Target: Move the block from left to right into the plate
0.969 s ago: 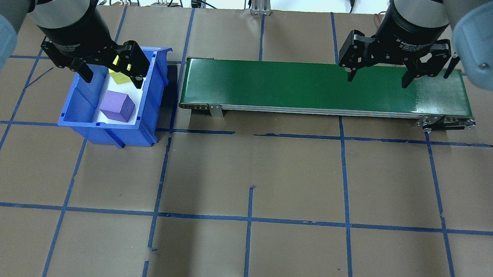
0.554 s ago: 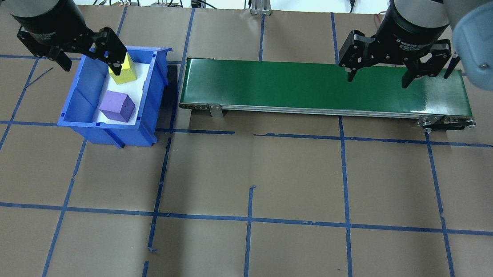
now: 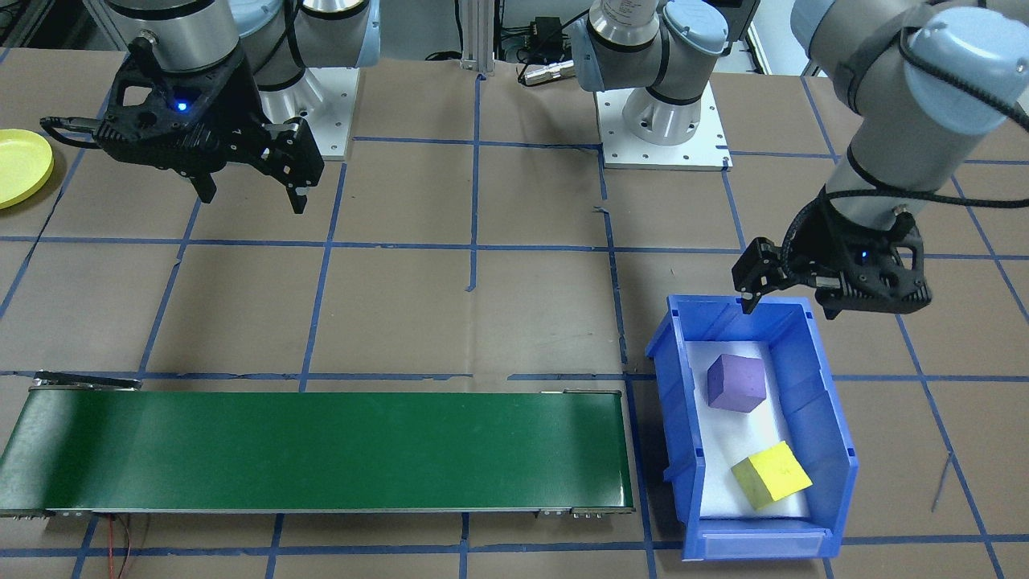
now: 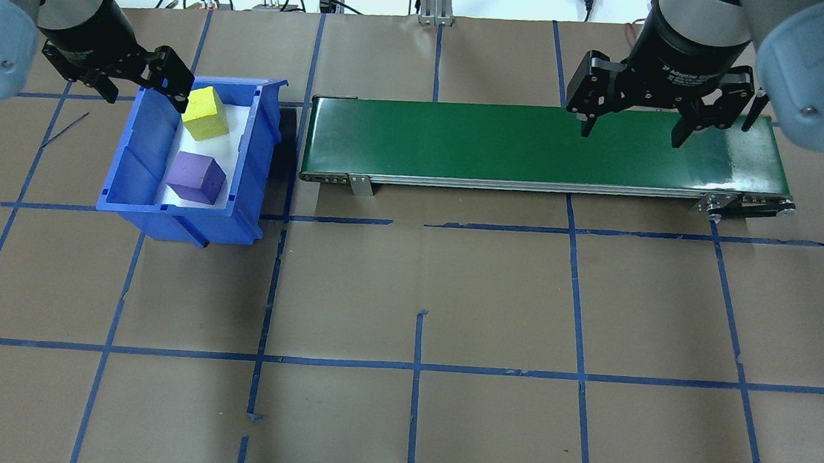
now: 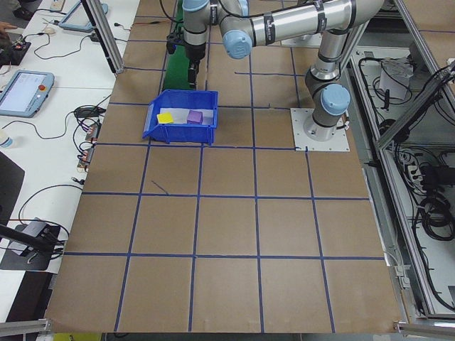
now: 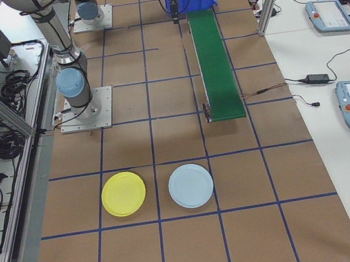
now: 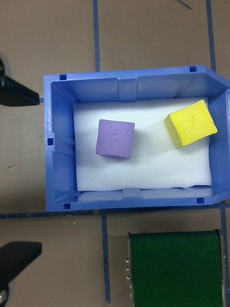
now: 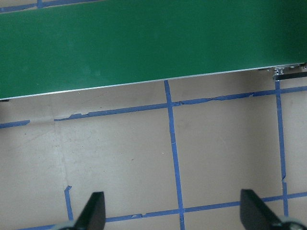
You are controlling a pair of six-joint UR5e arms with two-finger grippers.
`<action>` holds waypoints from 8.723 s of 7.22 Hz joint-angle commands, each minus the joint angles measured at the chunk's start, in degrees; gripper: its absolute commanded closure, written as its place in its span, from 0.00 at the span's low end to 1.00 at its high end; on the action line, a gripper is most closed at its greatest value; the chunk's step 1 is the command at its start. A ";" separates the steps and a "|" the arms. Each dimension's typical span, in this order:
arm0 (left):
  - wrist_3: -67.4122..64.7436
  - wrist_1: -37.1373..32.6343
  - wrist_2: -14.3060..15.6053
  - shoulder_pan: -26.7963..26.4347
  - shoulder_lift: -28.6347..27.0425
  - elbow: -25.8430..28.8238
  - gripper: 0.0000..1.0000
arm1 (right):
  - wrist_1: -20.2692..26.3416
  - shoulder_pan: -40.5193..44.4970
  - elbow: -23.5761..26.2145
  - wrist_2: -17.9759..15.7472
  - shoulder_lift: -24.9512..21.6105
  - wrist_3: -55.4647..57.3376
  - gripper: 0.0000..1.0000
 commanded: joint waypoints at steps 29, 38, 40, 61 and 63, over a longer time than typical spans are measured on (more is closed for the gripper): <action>-2.12 18.80 -8.42 -10.02 -4.28 -1.78 0.64 | -0.09 0.04 0.11 0.00 0.08 0.00 0.00; -8.46 25.78 -8.44 -16.09 -15.92 -1.61 0.00 | -0.18 -0.49 -0.16 -0.44 0.08 -0.27 0.00; -8.20 22.21 -7.47 -15.66 -9.80 0.49 0.00 | -0.18 -0.66 -0.16 -0.97 0.16 -0.44 0.00; -22.26 22.70 -0.17 1.22 -22.77 2.52 0.27 | -5.84 -26.33 1.42 -11.72 6.47 -7.21 0.00; -21.30 22.88 -0.18 1.22 -22.86 2.70 0.59 | -12.97 -26.33 5.35 -11.78 7.81 -7.30 0.00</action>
